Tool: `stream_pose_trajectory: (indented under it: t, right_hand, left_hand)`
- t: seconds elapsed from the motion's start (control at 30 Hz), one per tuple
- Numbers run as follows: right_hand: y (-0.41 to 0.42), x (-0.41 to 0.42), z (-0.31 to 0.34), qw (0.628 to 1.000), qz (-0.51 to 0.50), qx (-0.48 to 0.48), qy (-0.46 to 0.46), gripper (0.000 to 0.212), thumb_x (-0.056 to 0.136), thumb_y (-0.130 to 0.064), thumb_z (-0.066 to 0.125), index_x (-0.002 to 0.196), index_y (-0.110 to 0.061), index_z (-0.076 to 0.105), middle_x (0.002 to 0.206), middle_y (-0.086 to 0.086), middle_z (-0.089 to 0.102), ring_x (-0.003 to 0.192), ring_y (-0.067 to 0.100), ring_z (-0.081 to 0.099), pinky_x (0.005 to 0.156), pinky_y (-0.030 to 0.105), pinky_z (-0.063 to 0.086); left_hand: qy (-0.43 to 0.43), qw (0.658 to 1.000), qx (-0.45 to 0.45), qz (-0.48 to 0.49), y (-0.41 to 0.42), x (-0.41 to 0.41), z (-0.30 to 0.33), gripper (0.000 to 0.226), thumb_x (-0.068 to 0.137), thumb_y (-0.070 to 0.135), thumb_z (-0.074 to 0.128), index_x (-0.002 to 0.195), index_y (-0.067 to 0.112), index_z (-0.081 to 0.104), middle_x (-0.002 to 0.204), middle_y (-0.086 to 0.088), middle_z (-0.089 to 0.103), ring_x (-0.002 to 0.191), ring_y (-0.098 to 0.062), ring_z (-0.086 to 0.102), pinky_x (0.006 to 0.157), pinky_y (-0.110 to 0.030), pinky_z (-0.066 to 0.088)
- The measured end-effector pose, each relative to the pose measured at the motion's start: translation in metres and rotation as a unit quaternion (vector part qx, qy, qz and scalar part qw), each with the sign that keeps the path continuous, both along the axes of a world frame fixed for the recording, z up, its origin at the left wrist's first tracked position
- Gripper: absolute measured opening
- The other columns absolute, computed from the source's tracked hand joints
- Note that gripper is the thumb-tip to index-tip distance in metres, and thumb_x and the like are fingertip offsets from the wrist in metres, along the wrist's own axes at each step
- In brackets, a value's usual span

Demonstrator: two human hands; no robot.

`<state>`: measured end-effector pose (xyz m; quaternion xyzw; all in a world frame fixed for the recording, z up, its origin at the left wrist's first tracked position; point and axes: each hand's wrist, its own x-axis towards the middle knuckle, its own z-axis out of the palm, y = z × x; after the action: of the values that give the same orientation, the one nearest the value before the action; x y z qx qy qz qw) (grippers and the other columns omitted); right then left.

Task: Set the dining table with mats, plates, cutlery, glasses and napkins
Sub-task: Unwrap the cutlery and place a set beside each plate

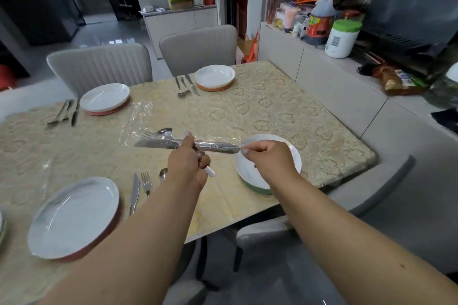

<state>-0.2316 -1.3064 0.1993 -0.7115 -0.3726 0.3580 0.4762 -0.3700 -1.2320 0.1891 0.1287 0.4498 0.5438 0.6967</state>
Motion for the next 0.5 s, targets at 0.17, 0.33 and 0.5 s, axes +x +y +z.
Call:
stream_pose_trajectory:
  t: [0.17,0.33,0.5]
  right_hand:
    - [0.007,0.002,-0.001,0.999,-0.003,0.007,0.047,0.003,0.086,-0.019,0.070,0.086,-0.019,0.073,0.079,-0.011,0.067,0.073,0.000,0.057,0.070,0.016,0.042]
    - [0.017,-0.005,0.002,0.993,0.005,-0.019,0.120,0.005,0.090,-0.017,0.065,0.090,-0.018,0.070,0.064,-0.018,0.061,0.060,-0.007,0.052,0.054,0.008,0.035]
    - [0.027,-0.010,0.001,0.995,-0.009,-0.016,0.103,0.006,0.090,-0.017,0.064,0.085,-0.017,0.067,0.074,-0.006,0.059,0.066,0.003,0.049,0.060,0.014,0.036]
  left_hand:
    - [0.026,0.999,0.004,-0.024,0.005,0.001,0.001,0.036,0.100,0.026,0.052,0.068,0.012,0.042,0.046,0.005,0.031,0.034,-0.008,0.023,0.036,-0.019,0.018]
    - [0.049,0.998,0.002,-0.032,0.012,0.000,0.003,0.038,0.100,0.027,0.052,0.067,0.012,0.040,0.040,0.006,0.030,0.033,-0.008,0.023,0.037,-0.020,0.018]
    - [0.042,0.999,-0.001,-0.024,0.023,-0.005,0.002,0.036,0.099,0.023,0.053,0.068,0.011,0.042,0.041,0.006,0.033,0.033,-0.008,0.024,0.035,-0.019,0.018]
